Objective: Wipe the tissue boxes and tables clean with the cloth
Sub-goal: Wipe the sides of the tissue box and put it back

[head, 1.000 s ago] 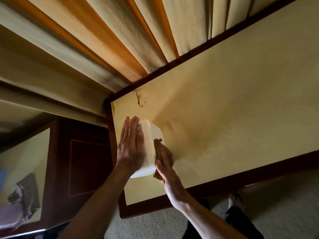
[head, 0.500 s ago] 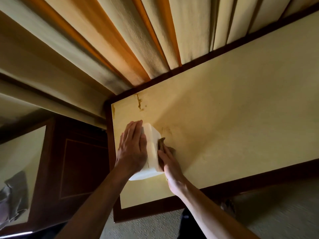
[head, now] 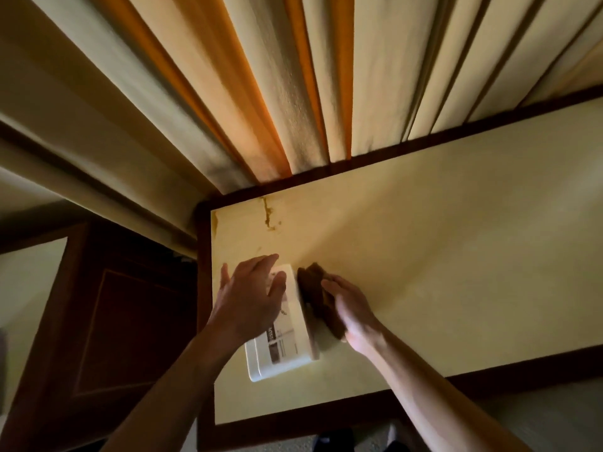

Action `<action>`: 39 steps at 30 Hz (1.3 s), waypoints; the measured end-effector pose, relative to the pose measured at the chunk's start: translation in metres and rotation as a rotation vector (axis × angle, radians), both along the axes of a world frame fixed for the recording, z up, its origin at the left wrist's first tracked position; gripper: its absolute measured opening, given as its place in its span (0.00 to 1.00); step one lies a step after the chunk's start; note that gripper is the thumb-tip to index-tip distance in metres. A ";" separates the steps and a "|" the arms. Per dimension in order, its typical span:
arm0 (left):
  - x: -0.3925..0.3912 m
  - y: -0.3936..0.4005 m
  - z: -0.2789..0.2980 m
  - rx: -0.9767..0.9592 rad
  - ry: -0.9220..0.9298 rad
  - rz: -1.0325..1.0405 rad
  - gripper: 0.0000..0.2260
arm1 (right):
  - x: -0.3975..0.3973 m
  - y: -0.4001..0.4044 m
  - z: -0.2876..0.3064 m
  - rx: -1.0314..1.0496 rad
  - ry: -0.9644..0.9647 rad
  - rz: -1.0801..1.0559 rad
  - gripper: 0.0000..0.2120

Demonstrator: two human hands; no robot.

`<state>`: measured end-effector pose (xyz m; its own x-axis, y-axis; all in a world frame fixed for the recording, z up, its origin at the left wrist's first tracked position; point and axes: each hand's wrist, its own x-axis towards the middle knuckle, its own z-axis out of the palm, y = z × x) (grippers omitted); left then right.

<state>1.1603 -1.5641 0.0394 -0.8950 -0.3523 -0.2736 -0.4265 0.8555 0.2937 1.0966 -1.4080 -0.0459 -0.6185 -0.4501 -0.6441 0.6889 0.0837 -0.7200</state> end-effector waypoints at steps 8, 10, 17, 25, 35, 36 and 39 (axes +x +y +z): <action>-0.064 -0.054 0.013 -0.032 0.039 -0.347 0.31 | -0.052 -0.026 0.049 0.071 0.333 0.201 0.11; -0.076 -0.063 0.015 -0.081 0.043 -0.431 0.30 | -0.062 -0.036 0.057 0.062 0.394 0.250 0.11; -0.089 -0.097 0.011 -0.239 0.189 -0.534 0.15 | -0.086 -0.072 0.061 0.091 0.560 0.379 0.12; -0.084 -0.119 0.007 -0.326 0.023 -0.448 0.13 | -0.080 -0.113 0.021 0.517 1.214 0.561 0.14; -0.062 -0.190 0.003 -0.628 -0.113 -0.567 0.17 | -0.108 -0.164 0.034 0.499 1.468 0.848 0.11; -0.059 -0.196 0.001 -0.650 -0.116 -0.600 0.16 | -0.111 -0.168 0.035 0.485 1.474 0.873 0.11; -0.053 -0.213 -0.010 -0.673 -0.145 -0.653 0.16 | -0.121 -0.186 0.034 0.477 1.504 0.960 0.10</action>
<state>1.1073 -1.7768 0.0298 -0.9442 0.0816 -0.3192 0.2024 0.9081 -0.3666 0.9759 -1.5939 -0.0117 -0.3941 -0.9188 -0.0212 -0.8360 0.3679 -0.4072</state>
